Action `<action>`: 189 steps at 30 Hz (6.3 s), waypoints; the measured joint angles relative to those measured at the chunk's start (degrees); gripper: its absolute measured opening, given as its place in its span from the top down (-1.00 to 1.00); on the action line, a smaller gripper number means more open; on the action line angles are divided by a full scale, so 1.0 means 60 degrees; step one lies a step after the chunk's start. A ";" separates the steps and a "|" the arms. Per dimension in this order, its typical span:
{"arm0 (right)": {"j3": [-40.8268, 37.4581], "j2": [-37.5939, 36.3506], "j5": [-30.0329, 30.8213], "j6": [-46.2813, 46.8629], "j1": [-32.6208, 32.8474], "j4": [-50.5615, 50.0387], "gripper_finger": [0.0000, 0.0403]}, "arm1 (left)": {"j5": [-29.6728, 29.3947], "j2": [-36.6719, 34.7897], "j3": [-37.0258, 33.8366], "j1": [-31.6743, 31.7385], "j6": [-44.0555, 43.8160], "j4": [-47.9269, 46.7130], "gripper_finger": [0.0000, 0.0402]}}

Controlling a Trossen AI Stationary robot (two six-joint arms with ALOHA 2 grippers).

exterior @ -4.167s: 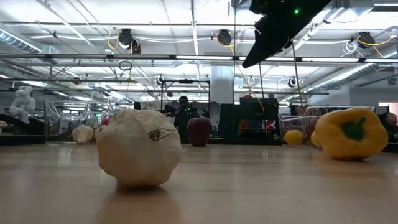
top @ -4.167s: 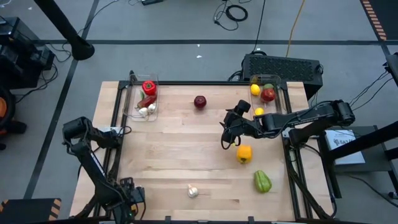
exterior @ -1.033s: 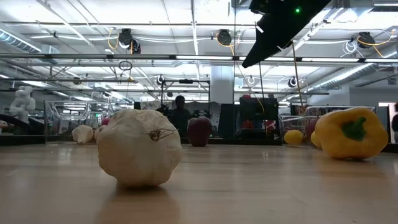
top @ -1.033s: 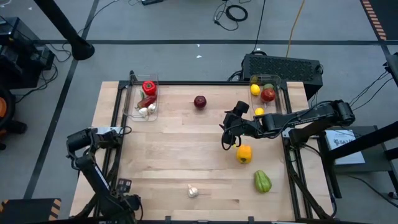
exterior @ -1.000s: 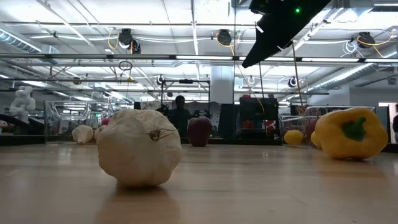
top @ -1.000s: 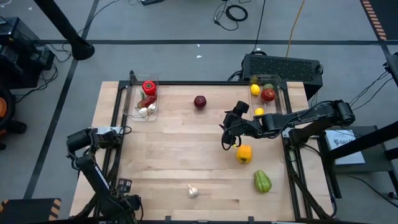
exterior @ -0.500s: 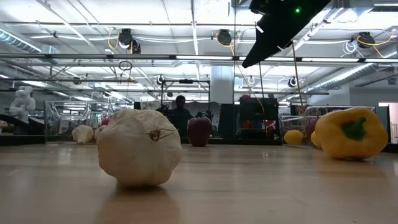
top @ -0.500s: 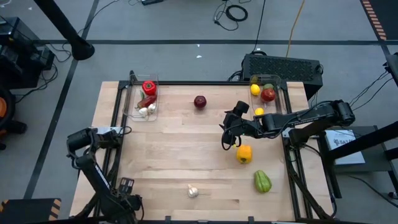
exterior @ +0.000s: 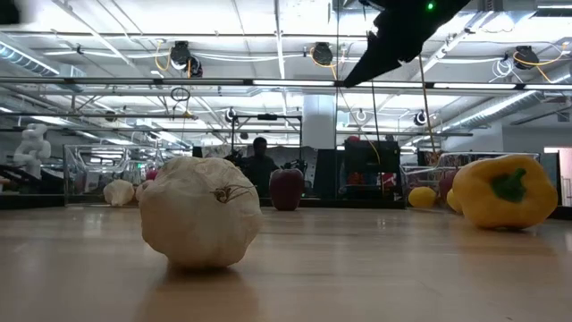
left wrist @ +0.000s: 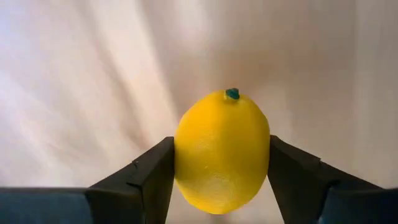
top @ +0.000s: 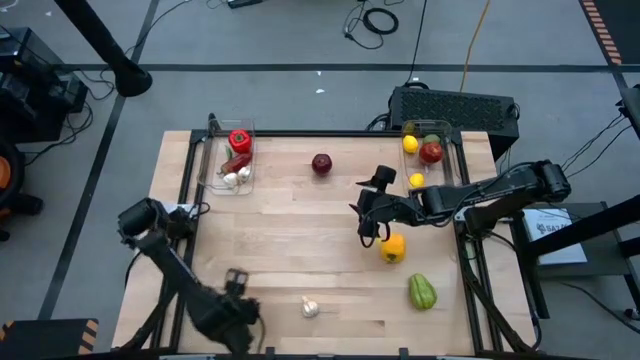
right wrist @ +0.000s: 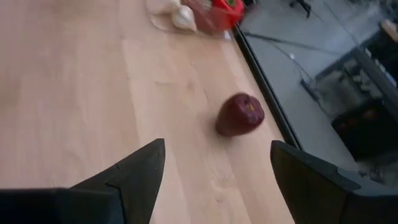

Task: Sort produce into baskets
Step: Put the lemon into the right transparent bin, then put the apple into the right transparent bin

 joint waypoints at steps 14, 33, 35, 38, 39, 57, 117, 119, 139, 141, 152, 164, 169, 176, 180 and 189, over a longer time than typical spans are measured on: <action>-0.0004 -0.0865 0.0039 0.0502 0.1468 -0.0264 -0.26 | -0.4924 -0.0086 0.3904 0.2862 0.7753 0.2588 -0.13; -0.0251 -0.1277 0.1260 0.0001 0.2837 0.1973 -0.39 | 0.1983 -0.0921 0.5465 0.6825 0.9562 0.7267 -0.13; -0.0251 -0.1147 0.1775 -0.0605 0.2848 0.2574 -0.41 | 0.2877 -0.0886 0.5462 0.7073 0.9201 0.7376 -0.13; -0.0251 -0.1137 0.2334 -0.1258 0.2950 0.3209 -0.46 | 0.3664 -0.0891 0.5071 0.7221 0.8892 0.7935 -0.13; -0.0251 -0.1167 0.2342 -0.1415 0.3005 0.3322 -0.47 | 0.3726 -0.0898 0.4859 0.7190 0.8854 0.8201 -0.13; -0.0251 -0.1198 0.3015 -0.3602 0.4877 0.5843 -0.49 | 0.2257 -0.0878 0.3083 0.6243 0.9367 1.1322 -0.13; -0.0233 -0.1195 0.6142 -0.3281 0.1078 0.1704 0.02 | -0.4736 -0.3710 0.3090 0.3958 0.4290 0.2398 -0.75; -0.0233 -0.1191 0.6082 -0.2840 0.0195 0.0928 0.02 | -0.5244 -0.3710 0.3020 0.3677 0.3481 0.1557 -0.75; -0.1034 -0.1200 0.1992 0.0790 -0.6809 -0.1878 0.02 | -0.6638 -0.3871 0.1025 0.3181 0.1665 0.0758 -0.75; -0.1389 -0.1198 0.1984 0.0985 -0.7161 -0.1679 0.02 | -0.6634 -0.3871 0.0990 0.3167 0.1672 0.0776 -0.75; -0.2645 -0.1195 0.1989 0.1086 -0.8497 0.0311 0.02 | -0.6791 -0.3871 0.0386 0.3178 0.1678 0.0845 -0.75; -0.2648 -0.1118 0.1251 0.1435 -0.9217 0.0230 -0.23 | -0.6845 -0.3871 0.0201 0.3178 0.2456 0.1610 -0.75; -0.2648 -0.1002 0.1246 0.1414 -0.9279 0.0224 -0.32 | -0.6842 -0.3871 0.0201 0.3178 0.2455 0.1611 -0.75; -0.2648 -0.0969 0.1246 0.1403 -0.9278 0.0220 -0.34 | -0.6838 -0.3871 0.0201 0.3174 0.2492 0.1615 -0.75; -0.2648 -0.1143 0.1237 0.1520 -0.8914 0.0192 -0.34 | -0.6842 -0.3871 0.0201 0.3185 0.2628 0.1670 -0.75; -0.2645 -0.3308 0.0944 0.2383 -0.6207 -0.0119 -0.34 | -0.6845 -0.3867 -0.0379 0.3274 0.4262 0.3346 -0.75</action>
